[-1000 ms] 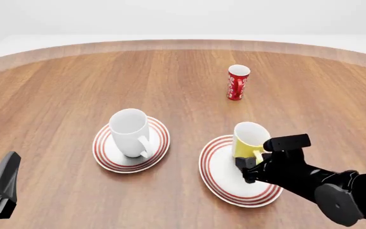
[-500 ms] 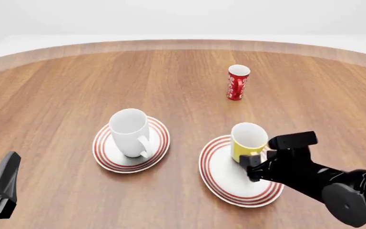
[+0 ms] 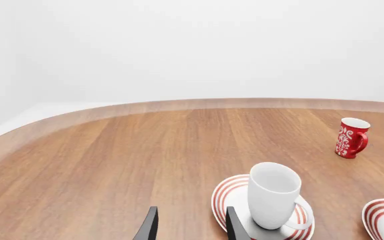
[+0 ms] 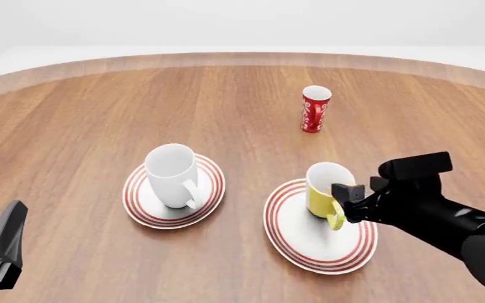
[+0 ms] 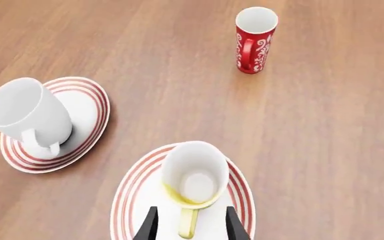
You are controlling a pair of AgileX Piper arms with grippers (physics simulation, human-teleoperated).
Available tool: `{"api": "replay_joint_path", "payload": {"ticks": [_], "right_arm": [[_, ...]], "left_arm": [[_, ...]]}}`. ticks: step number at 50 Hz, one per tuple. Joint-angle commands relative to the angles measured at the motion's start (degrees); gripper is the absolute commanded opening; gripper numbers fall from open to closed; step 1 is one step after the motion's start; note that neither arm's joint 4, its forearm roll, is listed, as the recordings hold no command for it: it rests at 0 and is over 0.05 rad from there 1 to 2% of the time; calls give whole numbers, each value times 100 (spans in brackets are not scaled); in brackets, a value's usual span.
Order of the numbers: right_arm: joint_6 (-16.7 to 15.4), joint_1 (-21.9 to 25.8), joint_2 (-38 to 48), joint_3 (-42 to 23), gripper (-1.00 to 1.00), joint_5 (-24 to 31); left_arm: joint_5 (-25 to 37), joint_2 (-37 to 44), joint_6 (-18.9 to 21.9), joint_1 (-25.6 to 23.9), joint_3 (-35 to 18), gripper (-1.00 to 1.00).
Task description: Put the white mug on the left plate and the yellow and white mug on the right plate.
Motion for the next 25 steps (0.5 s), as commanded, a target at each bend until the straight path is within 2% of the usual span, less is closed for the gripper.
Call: {"api": "replay_joint_path", "payload": {"ticks": [1,10,14,23,25], "right_arm": [[-269,-119,-966,-310,100,684],[-387,-138,-1202,-484,100,813],[-569,-237,-1595,-564,100,883],[-617,-388,-2030,-683,100,898],[-539,-438,-2144,-715,100,845]], "left_arm": [[0,0,0,0,0,100],[0,0,0,0,0,100],[0,0,0,0,0,100],[0,0,0,0,0,100],[0,0,0,0,0,100]]}}
